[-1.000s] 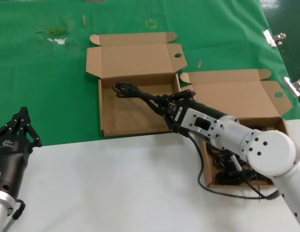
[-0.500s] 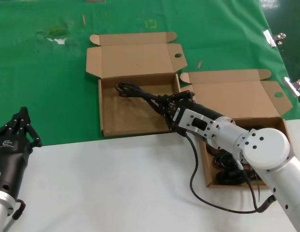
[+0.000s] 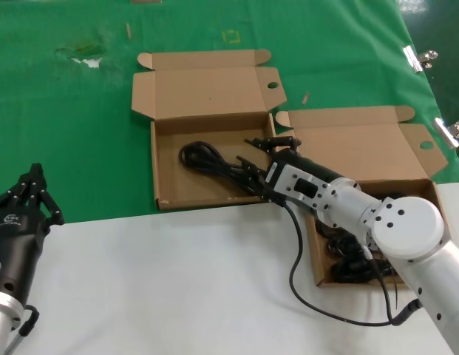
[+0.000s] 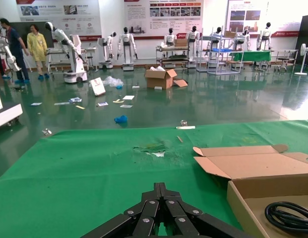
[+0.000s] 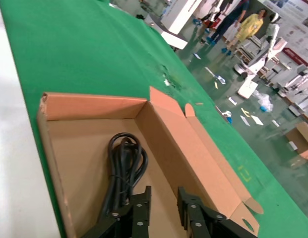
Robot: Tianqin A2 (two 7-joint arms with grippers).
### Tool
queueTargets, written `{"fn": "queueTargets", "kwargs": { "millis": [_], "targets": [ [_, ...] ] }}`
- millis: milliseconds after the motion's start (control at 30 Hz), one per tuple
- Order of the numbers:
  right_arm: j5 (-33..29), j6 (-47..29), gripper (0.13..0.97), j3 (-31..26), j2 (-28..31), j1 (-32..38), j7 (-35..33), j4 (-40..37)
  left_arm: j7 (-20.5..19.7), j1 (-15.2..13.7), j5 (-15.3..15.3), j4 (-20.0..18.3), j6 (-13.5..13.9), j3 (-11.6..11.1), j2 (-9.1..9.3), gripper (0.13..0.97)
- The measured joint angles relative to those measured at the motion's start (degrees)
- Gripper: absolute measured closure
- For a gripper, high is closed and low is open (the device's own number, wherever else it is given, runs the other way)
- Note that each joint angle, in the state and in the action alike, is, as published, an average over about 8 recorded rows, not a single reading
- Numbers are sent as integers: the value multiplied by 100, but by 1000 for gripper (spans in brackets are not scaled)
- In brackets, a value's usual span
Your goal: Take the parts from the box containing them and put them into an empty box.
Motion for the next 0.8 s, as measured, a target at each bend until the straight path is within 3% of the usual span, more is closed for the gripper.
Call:
{"fn": "queueTargets", "kwargs": {
  "millis": [67, 367, 800],
  "targets": [
    [16, 34, 927, 25, 17, -14, 59, 49, 0, 0, 0, 0, 0, 0, 0, 957],
    [341, 262, 762, 394, 191, -152, 283, 330, 0, 0, 0, 0, 0, 0, 0, 957],
    [799, 437, 478, 830, 328, -337, 286, 577, 0, 0, 0, 0, 0, 0, 0, 955]
  ]
}}
